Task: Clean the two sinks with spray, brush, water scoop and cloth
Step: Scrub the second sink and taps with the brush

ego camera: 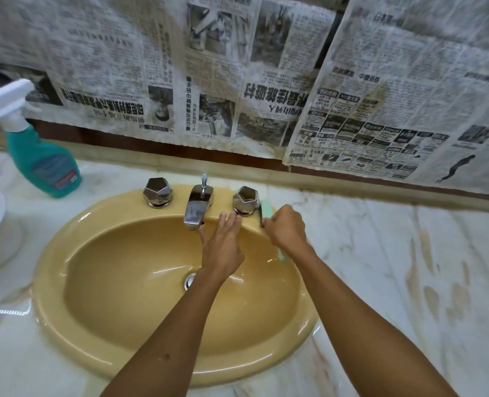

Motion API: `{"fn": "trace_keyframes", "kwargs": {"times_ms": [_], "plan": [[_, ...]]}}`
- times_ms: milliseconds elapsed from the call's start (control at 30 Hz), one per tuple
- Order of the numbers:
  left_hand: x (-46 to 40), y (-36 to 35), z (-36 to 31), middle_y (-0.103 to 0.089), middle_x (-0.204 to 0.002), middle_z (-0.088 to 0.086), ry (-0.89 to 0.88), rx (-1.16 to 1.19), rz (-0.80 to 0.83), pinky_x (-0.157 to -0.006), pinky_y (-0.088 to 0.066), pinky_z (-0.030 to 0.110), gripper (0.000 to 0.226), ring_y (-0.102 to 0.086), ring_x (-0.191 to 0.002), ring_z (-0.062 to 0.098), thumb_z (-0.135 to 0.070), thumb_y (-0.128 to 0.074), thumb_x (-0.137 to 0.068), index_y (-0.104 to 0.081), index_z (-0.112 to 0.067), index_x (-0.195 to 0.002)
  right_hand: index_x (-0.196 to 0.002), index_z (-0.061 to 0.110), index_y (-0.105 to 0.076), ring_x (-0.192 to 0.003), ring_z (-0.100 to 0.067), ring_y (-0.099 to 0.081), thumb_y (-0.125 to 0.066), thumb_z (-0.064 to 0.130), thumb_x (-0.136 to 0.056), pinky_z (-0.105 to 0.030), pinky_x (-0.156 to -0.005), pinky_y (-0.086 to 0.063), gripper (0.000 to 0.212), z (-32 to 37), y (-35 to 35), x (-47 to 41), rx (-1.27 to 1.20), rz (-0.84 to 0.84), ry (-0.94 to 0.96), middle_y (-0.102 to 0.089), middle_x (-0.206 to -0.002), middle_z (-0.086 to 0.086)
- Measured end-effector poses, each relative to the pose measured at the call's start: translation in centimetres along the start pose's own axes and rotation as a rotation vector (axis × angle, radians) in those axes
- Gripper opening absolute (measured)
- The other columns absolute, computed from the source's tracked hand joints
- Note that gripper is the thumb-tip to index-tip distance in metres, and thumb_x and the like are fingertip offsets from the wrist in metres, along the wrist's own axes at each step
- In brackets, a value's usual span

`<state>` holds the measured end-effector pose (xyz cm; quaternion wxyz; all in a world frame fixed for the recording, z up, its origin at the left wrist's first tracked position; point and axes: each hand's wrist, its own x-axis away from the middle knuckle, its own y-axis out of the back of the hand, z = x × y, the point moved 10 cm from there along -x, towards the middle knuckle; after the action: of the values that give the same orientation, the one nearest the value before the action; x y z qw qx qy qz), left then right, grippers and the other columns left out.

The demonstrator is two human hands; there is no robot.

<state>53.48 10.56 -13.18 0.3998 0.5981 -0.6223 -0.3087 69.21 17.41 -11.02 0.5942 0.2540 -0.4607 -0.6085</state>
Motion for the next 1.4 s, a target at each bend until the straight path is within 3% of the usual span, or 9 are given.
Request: {"fn": "trace_keyframes", "kwargs": {"times_ms": [233, 333, 467, 667, 800, 900, 1000, 1233, 1400], "plan": [[-0.1, -0.1, 0.1, -0.001, -0.166, -0.009, 0.022, -0.007, 0.042, -0.118, 0.004, 0.055, 0.089, 0.01, -0.152, 0.01, 0.001, -0.052, -0.083, -0.012, -0.025, -0.158, -0.06, 0.016, -0.046, -0.055, -0.025, -0.046, -0.069, 0.03, -0.079, -0.028, -0.048, -0.032, 0.033, 2.0, 0.8, -1.6, -0.148, 0.079, 0.01, -0.048, -0.055, -0.003], [-0.2, -0.2, 0.2, 0.001, -0.166, -0.009, 0.014, -0.009, 0.04, -0.118, 0.004, 0.055, 0.091, 0.011, -0.152, 0.01, 0.001, -0.055, -0.084, -0.011, -0.026, -0.159, -0.062, 0.009, -0.065, -0.054, -0.02, -0.058, -0.071, 0.034, -0.081, -0.027, -0.051, -0.038, 0.032, 0.4, 1.6, -0.3, -0.031, 0.12, 0.039, -0.061, -0.057, -0.004], [-0.2, -0.2, 0.3, 0.001, -0.166, -0.009, 0.021, -0.007, 0.048, -0.117, 0.002, 0.059, 0.091, 0.011, -0.152, 0.012, 0.004, -0.056, -0.085, -0.012, -0.025, -0.158, -0.057, 0.012, -0.058, -0.066, -0.029, -0.065, -0.069, 0.034, -0.085, -0.032, -0.057, -0.045, 0.037, -0.8, 4.0, -0.7, -0.015, 0.042, 0.02, -0.061, -0.059, -0.005], [-0.4, -0.8, 0.2, 0.002, -0.166, -0.008, 0.034, -0.014, 0.054, -0.117, -0.002, 0.063, 0.091, 0.012, -0.152, 0.013, 0.004, -0.057, -0.085, -0.012, -0.024, -0.158, -0.072, 0.013, -0.069, -0.068, -0.024, -0.061, -0.061, 0.039, -0.087, -0.033, -0.058, -0.045, 0.031, -3.7, 2.7, 3.3, 0.14, 0.089, 0.118, -0.063, -0.066, -0.002], [-0.5, -0.9, 0.2, 0.002, -0.166, -0.008, 0.033, -0.018, 0.059, -0.116, -0.005, 0.064, 0.089, 0.012, -0.152, 0.014, 0.002, -0.059, -0.086, -0.012, -0.024, -0.158, -0.074, 0.019, -0.074, -0.073, -0.023, -0.064, -0.066, 0.043, -0.084, -0.032, -0.059, -0.043, 0.027, -5.6, 4.6, 1.5, 0.048, 0.062, 0.076, -0.07, -0.076, 0.002], [-0.5, -1.0, 0.2, 0.002, -0.166, -0.009, 0.043, -0.017, 0.057, -0.115, -0.008, 0.066, 0.089, 0.012, -0.152, 0.014, 0.003, -0.058, -0.087, -0.012, -0.024, -0.158, -0.103, 0.026, -0.076, -0.093, -0.026, -0.066, -0.063, 0.048, -0.083, -0.031, -0.069, -0.046, 0.033, -4.8, 2.5, 2.5, 0.14, 0.167, 0.199, -0.067, -0.091, 0.003], [-0.5, -0.9, 0.2, 0.001, -0.166, -0.009, 0.044, -0.013, 0.058, -0.115, -0.01, 0.068, 0.088, 0.011, -0.152, 0.013, 0.004, -0.057, -0.087, -0.013, -0.024, -0.158, -0.122, 0.032, -0.068, -0.105, -0.026, -0.063, -0.066, 0.045, -0.088, -0.035, -0.08, -0.051, 0.037, -4.4, 5.1, 1.0, 0.244, 0.11, 0.185, -0.068, -0.121, -0.003], [-0.4, -0.8, 0.2, 0.001, -0.166, -0.009, 0.052, -0.003, 0.059, -0.113, -0.01, 0.07, 0.089, 0.011, -0.152, 0.013, 0.005, -0.058, -0.086, -0.014, -0.025, -0.157, -0.127, 0.034, -0.064, -0.109, -0.027, -0.061, -0.063, 0.044, -0.09, -0.035, -0.081, -0.05, 0.039, -0.3, 1.1, 3.6, 0.28, 0.229, 0.398, -0.066, -0.127, -0.003], [-0.3, -0.7, 0.2, 0.001, -0.166, -0.012, 0.064, 0.035, 0.073, -0.112, -0.011, 0.072, 0.09, 0.012, -0.151, 0.01, 0.007, -0.057, -0.085, -0.015, -0.027, -0.157, -0.116, 0.024, -0.072, -0.106, -0.025, -0.062, -0.067, 0.04, -0.087, -0.034, -0.082, -0.05, 0.034, -1.4, 3.8, -0.7, 0.081, 0.061, 0.168, -0.067, -0.124, 0.0]]}}
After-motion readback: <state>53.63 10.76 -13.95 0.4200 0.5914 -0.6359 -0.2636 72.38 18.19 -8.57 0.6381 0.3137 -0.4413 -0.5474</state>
